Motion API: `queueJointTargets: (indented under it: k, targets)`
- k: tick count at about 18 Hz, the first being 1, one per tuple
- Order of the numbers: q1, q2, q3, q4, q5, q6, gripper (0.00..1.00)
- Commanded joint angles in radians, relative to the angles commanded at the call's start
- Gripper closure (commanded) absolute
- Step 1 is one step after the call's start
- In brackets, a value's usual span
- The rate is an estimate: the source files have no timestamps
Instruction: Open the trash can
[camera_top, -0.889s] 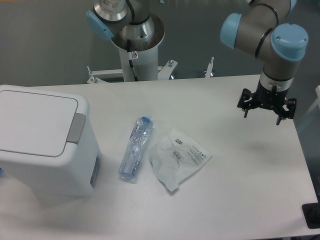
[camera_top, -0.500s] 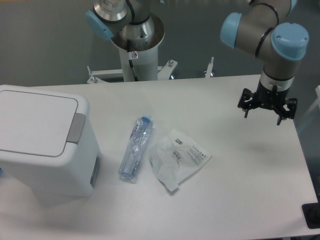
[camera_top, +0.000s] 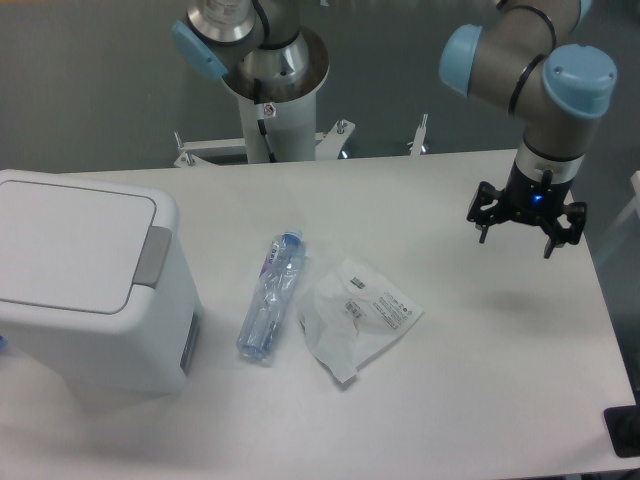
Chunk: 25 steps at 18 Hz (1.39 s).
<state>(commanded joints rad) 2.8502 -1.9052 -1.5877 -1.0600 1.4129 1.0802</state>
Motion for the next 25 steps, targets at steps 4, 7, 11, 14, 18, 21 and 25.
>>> queueJointTargets:
  k: [4, 7, 11, 14, 18, 21, 25]
  targets:
    - [-0.021, 0.009, -0.003, 0.0, -0.014, -0.046, 0.0]
    - [-0.04, 0.012, 0.014, 0.0, -0.077, -0.182, 0.0]
    - [-0.13, 0.012, 0.063, -0.02, -0.077, -0.31, 0.0]
    - [-0.201, 0.014, 0.119, -0.067, -0.081, -0.419, 0.0]
    - [-0.279, 0.015, 0.225, -0.211, -0.103, -0.509, 0.0]
    - [-0.319, 0.035, 0.238, -0.238, -0.129, -0.571, 0.0]
    - [-0.357, 0.08, 0.227, -0.265, -0.16, -0.646, 0.0]
